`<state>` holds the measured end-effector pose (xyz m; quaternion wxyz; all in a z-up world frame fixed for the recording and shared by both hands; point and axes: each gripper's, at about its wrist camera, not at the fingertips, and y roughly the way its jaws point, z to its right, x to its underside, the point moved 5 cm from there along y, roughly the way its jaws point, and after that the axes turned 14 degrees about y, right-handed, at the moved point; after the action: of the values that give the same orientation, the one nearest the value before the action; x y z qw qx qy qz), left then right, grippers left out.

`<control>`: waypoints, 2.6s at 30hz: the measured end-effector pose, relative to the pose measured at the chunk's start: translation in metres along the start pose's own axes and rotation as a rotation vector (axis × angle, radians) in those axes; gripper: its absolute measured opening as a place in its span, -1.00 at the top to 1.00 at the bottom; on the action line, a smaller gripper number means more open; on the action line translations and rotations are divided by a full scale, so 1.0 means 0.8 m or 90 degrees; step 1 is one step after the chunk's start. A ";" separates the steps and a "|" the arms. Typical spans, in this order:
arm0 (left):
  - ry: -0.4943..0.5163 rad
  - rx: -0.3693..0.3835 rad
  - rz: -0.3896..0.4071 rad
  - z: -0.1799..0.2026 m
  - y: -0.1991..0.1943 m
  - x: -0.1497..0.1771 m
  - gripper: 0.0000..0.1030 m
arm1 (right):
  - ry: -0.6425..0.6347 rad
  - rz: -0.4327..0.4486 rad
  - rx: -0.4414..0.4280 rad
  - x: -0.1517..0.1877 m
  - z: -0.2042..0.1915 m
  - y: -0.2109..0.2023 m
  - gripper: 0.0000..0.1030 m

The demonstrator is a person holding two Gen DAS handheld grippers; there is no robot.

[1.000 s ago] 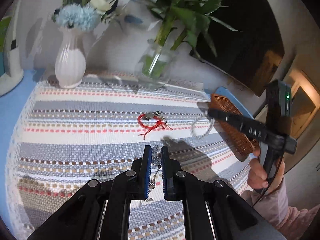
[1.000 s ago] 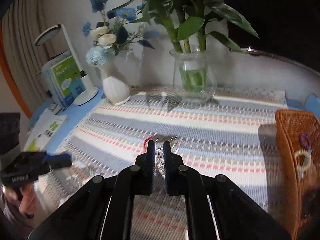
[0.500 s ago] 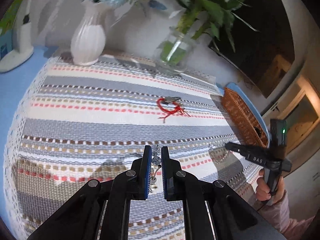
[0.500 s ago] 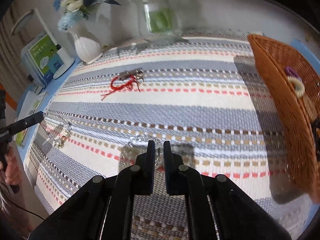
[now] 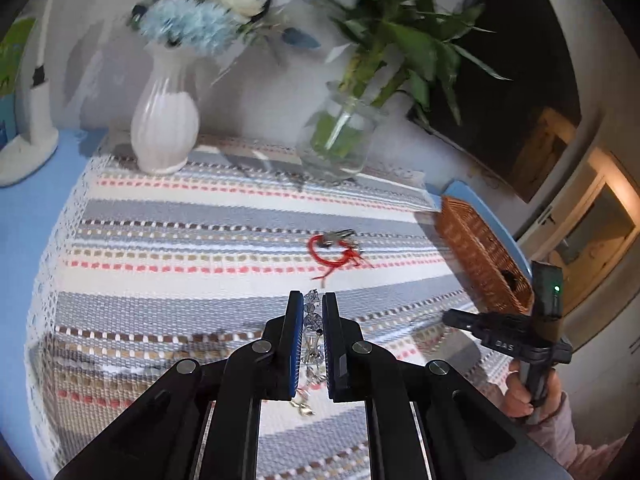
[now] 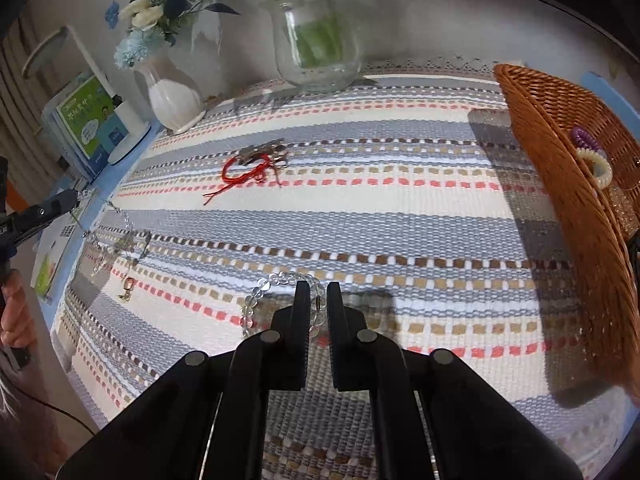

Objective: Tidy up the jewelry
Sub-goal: 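Lift the chain and bead bracelet off the cloth with both tools, then carry the chain and bead bracelet into the wicker basket and open both tools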

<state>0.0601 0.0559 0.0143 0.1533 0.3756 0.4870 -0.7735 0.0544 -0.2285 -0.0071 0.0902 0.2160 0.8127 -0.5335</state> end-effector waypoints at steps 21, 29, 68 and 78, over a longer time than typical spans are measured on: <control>-0.044 -0.038 -0.053 -0.053 0.040 0.047 0.83 | -0.113 0.009 0.128 0.014 -0.018 0.021 0.83; -0.075 -0.035 -0.062 -0.068 0.038 0.056 0.82 | -0.080 0.029 0.099 0.012 -0.017 0.005 0.83; 0.301 0.282 -0.018 0.429 0.197 -0.215 0.82 | 0.192 0.234 0.123 -0.124 0.226 -0.227 0.83; 0.317 0.285 -0.096 0.462 0.293 -0.178 0.82 | 0.242 0.187 0.162 -0.135 0.298 -0.174 0.82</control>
<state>0.1372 -0.3958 0.0588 -0.1139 0.5404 0.3541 -0.7547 0.0687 -0.5189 0.0500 -0.0156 0.4379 0.7013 -0.5623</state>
